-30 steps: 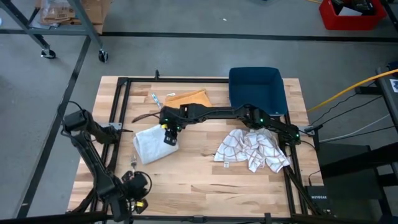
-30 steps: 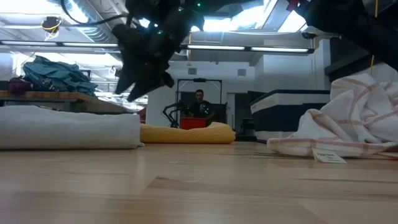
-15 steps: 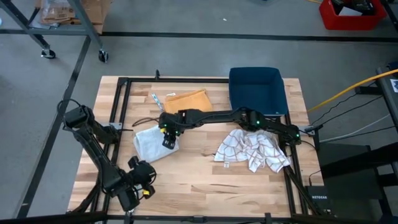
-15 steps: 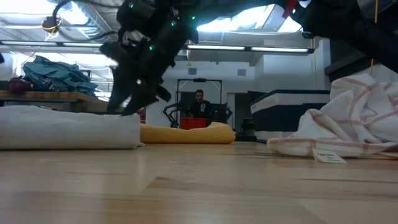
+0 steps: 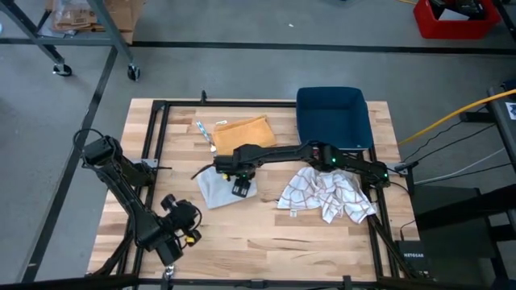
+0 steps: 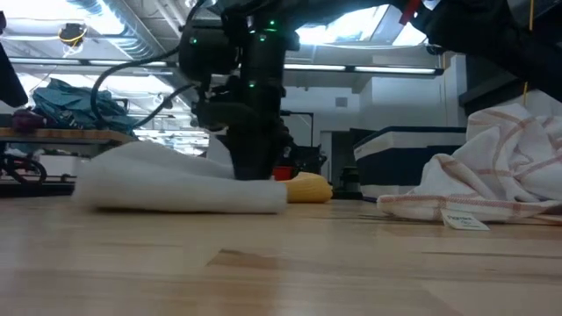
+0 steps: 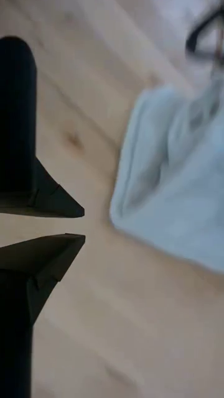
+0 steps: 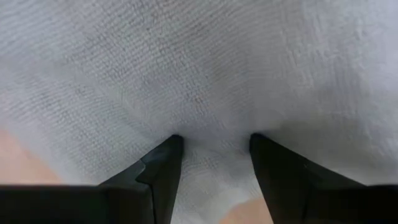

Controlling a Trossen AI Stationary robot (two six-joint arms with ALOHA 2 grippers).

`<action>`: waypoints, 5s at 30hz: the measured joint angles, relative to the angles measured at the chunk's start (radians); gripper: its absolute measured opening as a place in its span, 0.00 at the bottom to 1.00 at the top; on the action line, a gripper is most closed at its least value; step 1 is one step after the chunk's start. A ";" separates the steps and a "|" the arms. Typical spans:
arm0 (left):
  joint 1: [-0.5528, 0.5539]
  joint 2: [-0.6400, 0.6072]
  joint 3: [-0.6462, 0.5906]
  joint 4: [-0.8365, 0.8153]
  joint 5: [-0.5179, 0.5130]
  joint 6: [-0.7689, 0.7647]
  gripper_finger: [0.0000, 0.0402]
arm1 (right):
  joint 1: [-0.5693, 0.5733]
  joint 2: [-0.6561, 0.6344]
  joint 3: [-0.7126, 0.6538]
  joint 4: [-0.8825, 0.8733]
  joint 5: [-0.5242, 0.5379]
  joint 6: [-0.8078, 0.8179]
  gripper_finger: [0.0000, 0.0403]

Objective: Fold towel
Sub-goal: Fold the left white towel, then stack the left folded white towel on top of the yellow towel

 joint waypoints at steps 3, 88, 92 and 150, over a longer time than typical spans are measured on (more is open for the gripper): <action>0.002 0.000 0.000 -0.100 0.000 -0.088 0.12 | 0.014 -0.007 0.000 -0.006 0.013 -0.028 0.48; 0.226 -0.376 -0.370 0.216 0.037 -0.265 0.01 | 0.051 -1.065 -1.538 1.259 0.220 0.649 0.48; 0.226 -0.375 -0.437 0.330 0.037 -0.268 0.01 | 0.051 -0.949 -1.538 1.343 0.094 0.686 0.48; 0.410 -0.372 -0.650 0.694 0.145 -0.307 0.50 | 0.051 -0.528 -1.331 1.680 -0.052 0.895 0.48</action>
